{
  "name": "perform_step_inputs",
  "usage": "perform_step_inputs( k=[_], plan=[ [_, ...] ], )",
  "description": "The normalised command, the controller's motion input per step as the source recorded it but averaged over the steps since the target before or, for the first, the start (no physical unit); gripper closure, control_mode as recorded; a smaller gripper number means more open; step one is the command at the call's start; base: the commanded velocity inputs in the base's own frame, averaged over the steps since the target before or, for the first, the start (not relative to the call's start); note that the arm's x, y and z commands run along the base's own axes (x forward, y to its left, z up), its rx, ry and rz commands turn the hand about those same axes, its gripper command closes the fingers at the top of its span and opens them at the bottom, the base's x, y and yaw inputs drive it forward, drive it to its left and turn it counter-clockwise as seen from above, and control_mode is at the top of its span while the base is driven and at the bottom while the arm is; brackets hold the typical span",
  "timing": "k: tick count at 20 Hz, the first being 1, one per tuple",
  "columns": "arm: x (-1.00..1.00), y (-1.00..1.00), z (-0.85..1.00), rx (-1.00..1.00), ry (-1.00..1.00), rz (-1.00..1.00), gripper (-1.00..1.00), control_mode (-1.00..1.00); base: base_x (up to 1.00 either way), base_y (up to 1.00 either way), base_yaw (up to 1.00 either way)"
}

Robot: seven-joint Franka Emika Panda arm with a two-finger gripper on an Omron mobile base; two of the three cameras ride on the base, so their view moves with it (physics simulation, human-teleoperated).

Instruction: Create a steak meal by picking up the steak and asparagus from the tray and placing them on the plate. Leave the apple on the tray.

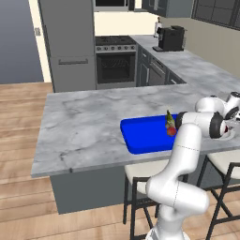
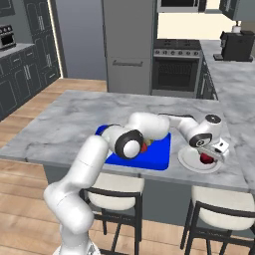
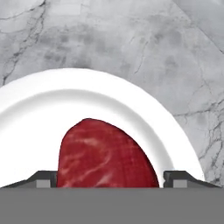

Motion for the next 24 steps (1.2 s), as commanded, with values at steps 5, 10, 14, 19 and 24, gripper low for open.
perform_step_inputs(
  k=[5, 10, 14, 19, 24],
  plan=[
    [-0.06, 0.0, 0.0, 0.0, -0.15, 0.0, -1.0, -1.0, 0.0, 0.0, 0.0],
    [-0.4, 0.2, 0.45, -0.04, -0.16, 0.04, -1.0, -1.0, 0.0, 0.0, 0.0],
    [-0.55, 0.54, 0.77, -0.12, -0.19, 0.12, -1.0, -1.0, 0.0, 0.0, 0.0],
    [-0.46, 0.81, 0.77, -0.17, -0.15, 0.15, -1.0, -1.0, 0.0, 0.0, 0.0],
    [-0.18, 1.0, 0.55, -0.2, -0.02, 0.15, -1.0, -1.0, 0.0, 0.0, 0.0]
  ],
)
